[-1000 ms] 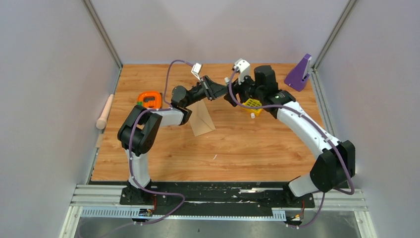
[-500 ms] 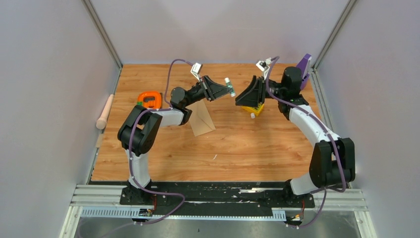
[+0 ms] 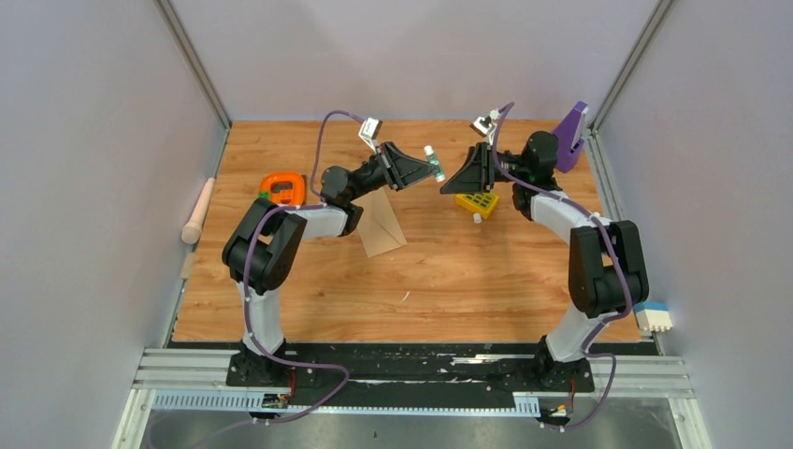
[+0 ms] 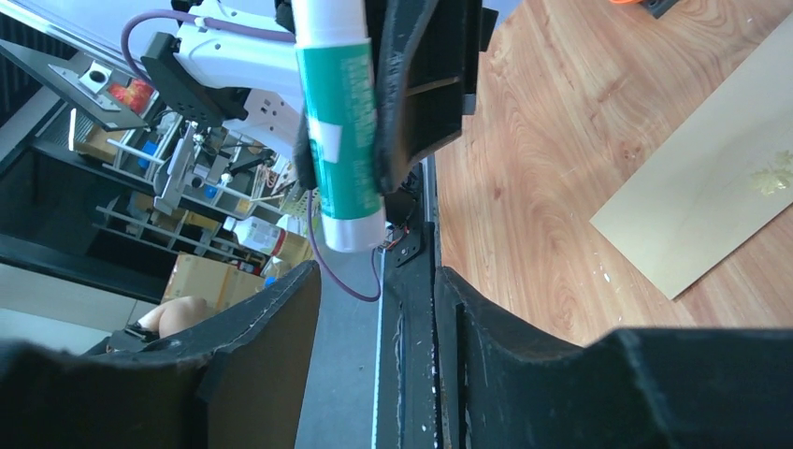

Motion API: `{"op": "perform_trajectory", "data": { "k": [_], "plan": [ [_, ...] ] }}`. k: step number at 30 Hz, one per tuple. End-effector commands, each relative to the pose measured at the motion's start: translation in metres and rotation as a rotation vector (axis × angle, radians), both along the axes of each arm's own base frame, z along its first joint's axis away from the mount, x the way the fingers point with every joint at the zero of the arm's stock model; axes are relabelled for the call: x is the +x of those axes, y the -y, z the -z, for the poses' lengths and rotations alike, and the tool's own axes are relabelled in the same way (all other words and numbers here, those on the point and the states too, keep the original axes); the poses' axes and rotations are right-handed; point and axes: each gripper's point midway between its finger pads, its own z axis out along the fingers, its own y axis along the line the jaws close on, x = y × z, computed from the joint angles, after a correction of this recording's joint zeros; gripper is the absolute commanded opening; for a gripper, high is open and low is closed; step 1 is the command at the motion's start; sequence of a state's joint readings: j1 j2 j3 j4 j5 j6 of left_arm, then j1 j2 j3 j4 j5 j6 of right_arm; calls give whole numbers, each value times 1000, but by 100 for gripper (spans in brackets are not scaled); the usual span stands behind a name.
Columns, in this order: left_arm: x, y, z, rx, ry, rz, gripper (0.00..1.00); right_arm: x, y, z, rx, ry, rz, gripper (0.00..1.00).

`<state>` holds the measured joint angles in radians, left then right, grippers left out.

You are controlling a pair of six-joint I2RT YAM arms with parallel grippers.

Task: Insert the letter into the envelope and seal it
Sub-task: Screw the solid glue.

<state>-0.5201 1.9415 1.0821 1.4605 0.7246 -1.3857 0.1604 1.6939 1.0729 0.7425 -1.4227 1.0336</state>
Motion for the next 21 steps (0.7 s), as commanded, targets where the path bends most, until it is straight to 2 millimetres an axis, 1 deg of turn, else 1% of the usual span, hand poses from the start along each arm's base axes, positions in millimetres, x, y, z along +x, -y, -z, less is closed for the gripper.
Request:
{"op": "perform_trajectory", "data": {
  "k": [1,7,14,17,21],
  "plan": [
    [-10,0,-26,-53,85,19,0,4,2,-24,33,84,-20,49],
    [-10,0,-26,-55,80,21,0,6,2,-32,51,92,-25,43],
    [-10,1,-25,-54,79,22,0,5,0,-33,59,101,-30,43],
    [-10,1,-25,-55,78,23,0,4,-4,-30,59,98,-40,42],
    [-11,2,-26,-55,78,26,0,6,-7,-29,62,98,-42,35]
  ]
}}
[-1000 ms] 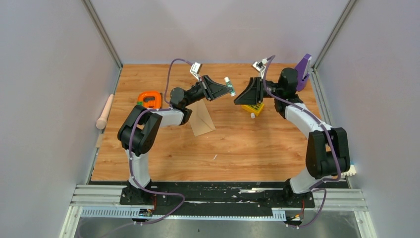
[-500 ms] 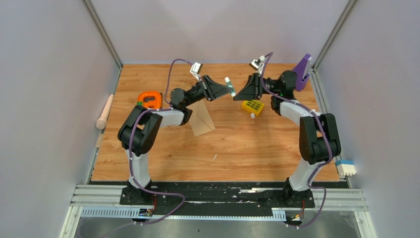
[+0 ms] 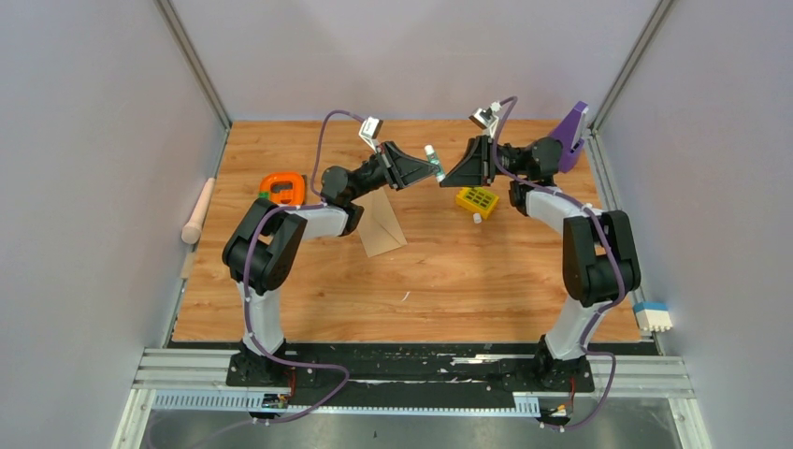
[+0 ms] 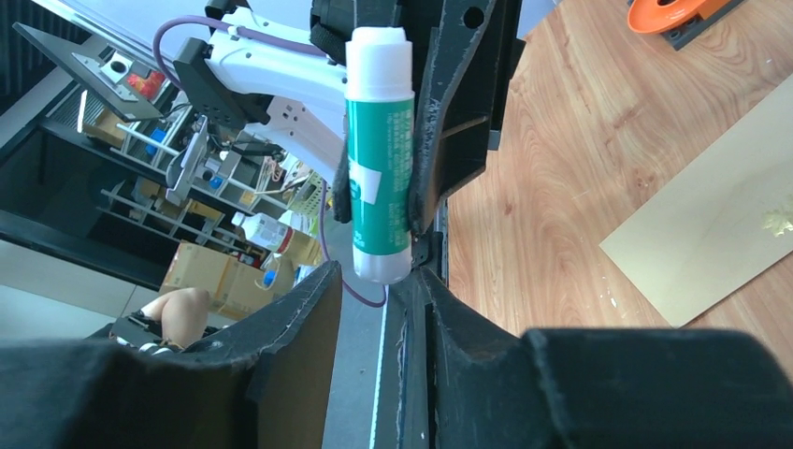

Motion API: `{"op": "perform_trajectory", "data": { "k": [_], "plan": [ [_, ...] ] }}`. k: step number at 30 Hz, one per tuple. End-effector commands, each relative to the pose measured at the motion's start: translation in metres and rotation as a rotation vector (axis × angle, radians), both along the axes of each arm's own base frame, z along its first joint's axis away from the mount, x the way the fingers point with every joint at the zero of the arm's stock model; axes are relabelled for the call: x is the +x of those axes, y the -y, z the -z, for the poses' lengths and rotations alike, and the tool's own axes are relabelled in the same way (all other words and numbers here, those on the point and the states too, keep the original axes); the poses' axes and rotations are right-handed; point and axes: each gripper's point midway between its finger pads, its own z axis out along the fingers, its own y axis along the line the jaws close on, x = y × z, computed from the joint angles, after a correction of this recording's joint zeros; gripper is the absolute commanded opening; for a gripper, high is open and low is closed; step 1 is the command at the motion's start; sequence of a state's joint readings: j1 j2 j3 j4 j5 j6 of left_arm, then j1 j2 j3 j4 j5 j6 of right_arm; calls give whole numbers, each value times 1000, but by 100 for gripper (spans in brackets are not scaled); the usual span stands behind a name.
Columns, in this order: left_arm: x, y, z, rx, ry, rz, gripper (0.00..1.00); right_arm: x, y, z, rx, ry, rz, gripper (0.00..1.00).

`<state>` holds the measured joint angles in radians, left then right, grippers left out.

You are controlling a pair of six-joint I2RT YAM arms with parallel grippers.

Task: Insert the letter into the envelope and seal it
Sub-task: Screw the solid glue.

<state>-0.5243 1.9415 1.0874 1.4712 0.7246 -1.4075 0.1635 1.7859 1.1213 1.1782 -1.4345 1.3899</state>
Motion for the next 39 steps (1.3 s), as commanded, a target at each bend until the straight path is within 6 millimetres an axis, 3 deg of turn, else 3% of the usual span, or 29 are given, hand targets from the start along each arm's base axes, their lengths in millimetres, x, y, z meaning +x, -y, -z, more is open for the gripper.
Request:
{"op": "perform_trajectory", "data": {
  "k": [1,10,13,15,22,24,29,34,39],
  "plan": [
    [-9,1,-21,-44,83,12,0,3,-4,-9,15,65,-7,34],
    [-9,2,-21,-43,82,16,0,5,-5,-13,27,74,-1,33],
    [-9,2,-21,-43,81,18,0,4,-5,-13,28,83,-4,17],
    [-9,2,-21,-43,83,17,0,3,-5,-12,27,91,-5,12],
    [-9,2,-19,-34,98,9,0,8,-4,-13,-12,131,18,6],
    [-8,3,-15,-20,95,3,0,16,-5,-11,-51,91,63,4],
    [-3,4,-3,29,63,-10,0,44,2,-15,-198,260,303,2],
    [1,3,3,52,50,-23,0,54,14,-18,-322,376,466,3],
    [1,2,3,56,49,-27,0,60,12,-8,-476,516,578,3]
  ]
}}
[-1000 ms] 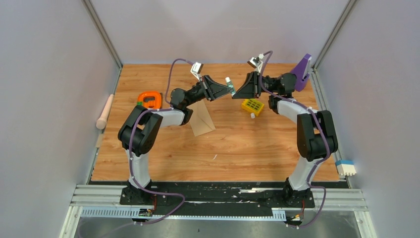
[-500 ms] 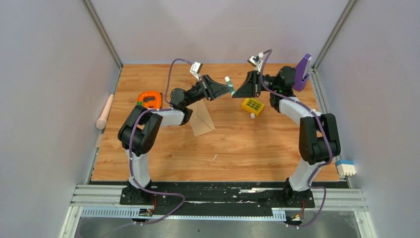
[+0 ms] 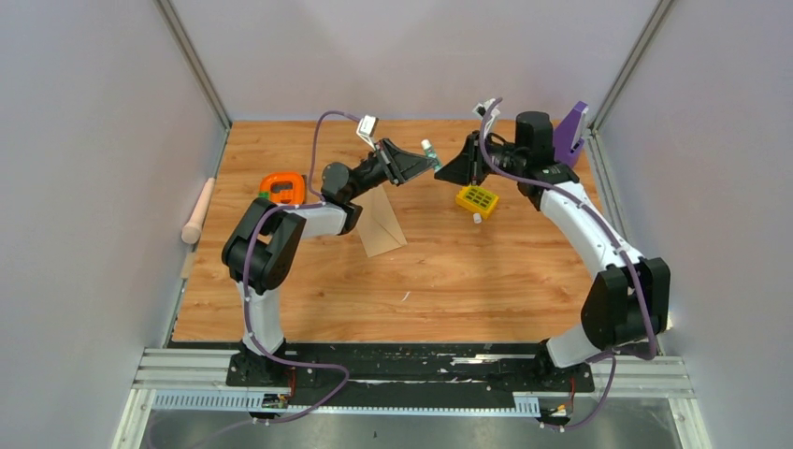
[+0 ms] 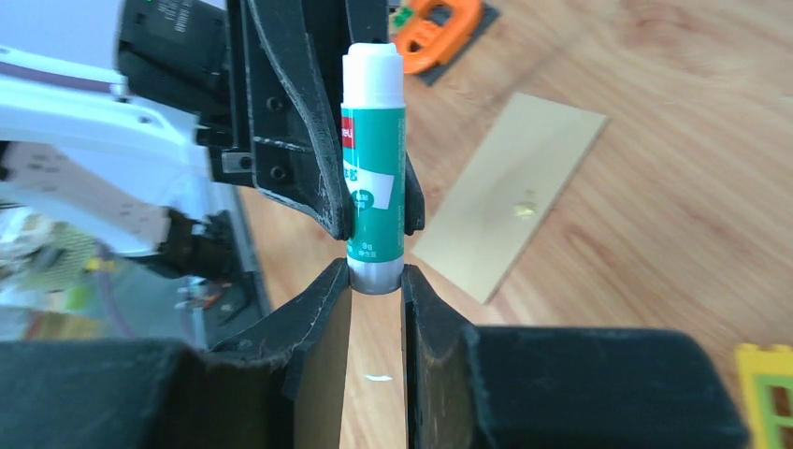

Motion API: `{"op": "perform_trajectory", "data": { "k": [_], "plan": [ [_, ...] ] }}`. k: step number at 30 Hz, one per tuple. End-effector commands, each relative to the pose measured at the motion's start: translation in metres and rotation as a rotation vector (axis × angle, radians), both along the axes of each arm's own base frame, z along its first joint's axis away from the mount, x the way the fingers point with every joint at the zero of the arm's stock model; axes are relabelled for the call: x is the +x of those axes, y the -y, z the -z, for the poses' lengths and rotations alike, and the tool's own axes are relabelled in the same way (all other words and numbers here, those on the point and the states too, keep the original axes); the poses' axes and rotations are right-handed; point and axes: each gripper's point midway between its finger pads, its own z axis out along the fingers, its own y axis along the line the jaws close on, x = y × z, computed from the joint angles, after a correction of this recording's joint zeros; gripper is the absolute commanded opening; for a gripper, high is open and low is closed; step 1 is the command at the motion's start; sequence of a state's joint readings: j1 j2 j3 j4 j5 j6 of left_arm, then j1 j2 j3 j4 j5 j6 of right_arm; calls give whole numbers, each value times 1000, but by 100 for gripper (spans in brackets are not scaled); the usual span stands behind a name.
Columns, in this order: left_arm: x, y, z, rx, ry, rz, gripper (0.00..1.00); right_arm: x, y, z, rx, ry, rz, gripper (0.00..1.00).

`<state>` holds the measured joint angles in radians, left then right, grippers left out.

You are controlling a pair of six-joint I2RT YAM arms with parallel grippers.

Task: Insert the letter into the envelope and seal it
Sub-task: Screw the solid glue.

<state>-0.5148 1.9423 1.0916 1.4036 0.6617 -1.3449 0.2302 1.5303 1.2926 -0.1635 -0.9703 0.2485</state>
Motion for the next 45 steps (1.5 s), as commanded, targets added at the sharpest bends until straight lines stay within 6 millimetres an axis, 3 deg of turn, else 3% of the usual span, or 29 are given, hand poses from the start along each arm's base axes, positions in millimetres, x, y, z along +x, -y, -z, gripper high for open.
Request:
{"op": "perform_trajectory", "data": {
  "k": [1,10,16,18,21,24,27,31,35,40,45],
  "plan": [
    [-20,4,-4,42,65,62,0,29,15,-16,-228,295,221,3],
    [-19,4,-1,55,65,59,0,31,-11,-1,-574,522,359,7],
    [-16,4,4,62,55,52,0,34,-23,8,-922,756,472,13],
    [-16,4,5,64,54,51,0,32,-30,12,-981,801,486,20],
    [-16,3,6,67,58,48,0,27,-38,15,-1011,815,485,41],
    [-13,-2,5,81,72,39,0,14,-43,5,-936,791,408,64],
    [-9,-8,7,102,91,29,0,-14,-47,-10,-792,718,247,81],
    [-8,-19,17,172,181,36,0,-53,-30,-31,-586,572,5,85],
    [-2,-35,37,261,244,31,0,-75,8,-40,-511,547,-53,89],
    [4,-62,48,332,326,60,0,-76,49,-9,-522,447,-36,91],
    [-5,-79,55,387,394,132,0,-70,69,55,-600,253,-46,85]
  ]
}}
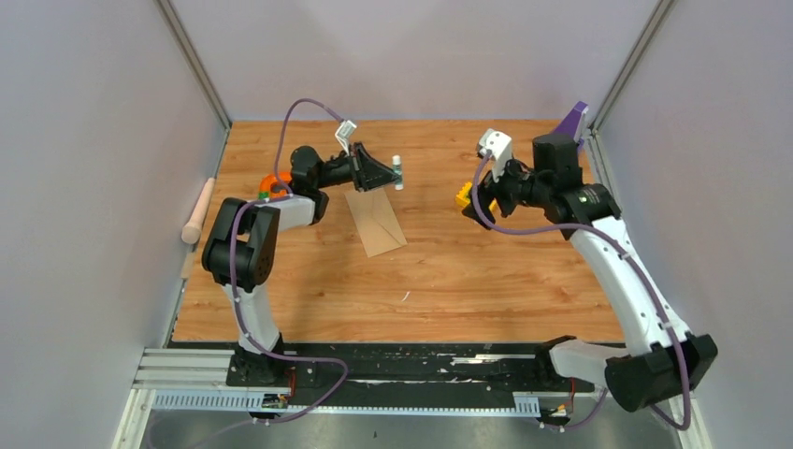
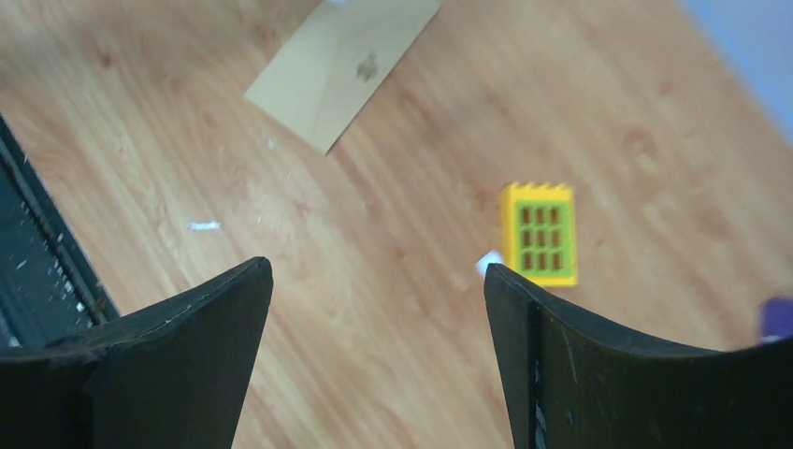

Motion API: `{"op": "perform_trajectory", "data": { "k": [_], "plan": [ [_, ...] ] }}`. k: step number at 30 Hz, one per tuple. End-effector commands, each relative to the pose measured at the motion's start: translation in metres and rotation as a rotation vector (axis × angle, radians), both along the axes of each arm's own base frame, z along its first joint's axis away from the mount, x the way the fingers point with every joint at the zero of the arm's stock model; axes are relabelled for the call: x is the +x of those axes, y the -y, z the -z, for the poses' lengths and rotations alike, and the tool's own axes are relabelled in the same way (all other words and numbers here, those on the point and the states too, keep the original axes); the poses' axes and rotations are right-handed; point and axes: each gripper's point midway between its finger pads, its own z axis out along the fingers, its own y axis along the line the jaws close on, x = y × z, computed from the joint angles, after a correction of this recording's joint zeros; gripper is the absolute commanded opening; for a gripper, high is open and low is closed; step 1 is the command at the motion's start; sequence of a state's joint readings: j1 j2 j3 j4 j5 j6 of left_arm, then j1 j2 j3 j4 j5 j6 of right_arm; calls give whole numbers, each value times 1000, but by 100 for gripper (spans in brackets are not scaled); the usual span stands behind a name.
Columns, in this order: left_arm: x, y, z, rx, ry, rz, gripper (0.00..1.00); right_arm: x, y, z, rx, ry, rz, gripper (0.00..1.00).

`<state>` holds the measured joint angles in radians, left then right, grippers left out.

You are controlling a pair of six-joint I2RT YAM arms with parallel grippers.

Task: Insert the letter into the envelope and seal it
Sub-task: Screw the solid glue, then close the solid glue cap on the solid glue.

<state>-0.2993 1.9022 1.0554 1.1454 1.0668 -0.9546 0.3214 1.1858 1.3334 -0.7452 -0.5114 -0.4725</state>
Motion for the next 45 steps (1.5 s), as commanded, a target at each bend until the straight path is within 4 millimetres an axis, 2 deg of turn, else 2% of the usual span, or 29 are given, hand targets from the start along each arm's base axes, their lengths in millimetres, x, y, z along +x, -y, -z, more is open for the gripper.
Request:
{"op": "perform_trajectory", "data": {
  "k": [1,2,3,4,5,6,7,8,9,13,18,21,27,37,45],
  "plan": [
    [-26,-12,-10,69,155,124,0,-9,7,85,-65,-287,-30,83],
    [-29,-14,-11,85,216,134,0,-6,10,98,-76,-332,-11,81],
    [-34,-16,-8,110,176,141,0,-5,13,110,-81,-389,8,79],
    [-30,-17,-2,143,252,124,0,-4,15,120,-82,-440,21,77],
    [-35,-21,6,203,143,117,0,-2,18,129,-81,-486,39,75],
    [-24,-22,16,281,281,68,0,2,22,137,-84,-528,68,72],
    [-32,-27,24,361,213,76,0,5,24,144,-85,-565,90,68],
    [-27,-31,32,432,307,56,0,9,26,150,-89,-597,111,65],
    [-33,-35,34,469,278,62,0,13,29,157,-101,-625,138,62],
    [-25,-48,40,586,316,-15,0,28,41,192,-174,-724,250,54],
    [-25,-53,43,642,301,-22,0,42,46,220,-211,-805,329,49],
    [-28,-51,43,642,312,-21,0,57,48,230,-223,-812,382,50],
    [-34,-43,47,651,334,0,0,88,51,236,-243,-791,447,51],
    [-34,-42,44,656,357,-14,0,113,59,255,-286,-776,526,53],
    [-34,-42,45,656,361,-17,0,129,59,256,-278,-748,558,54]
  ]
}}
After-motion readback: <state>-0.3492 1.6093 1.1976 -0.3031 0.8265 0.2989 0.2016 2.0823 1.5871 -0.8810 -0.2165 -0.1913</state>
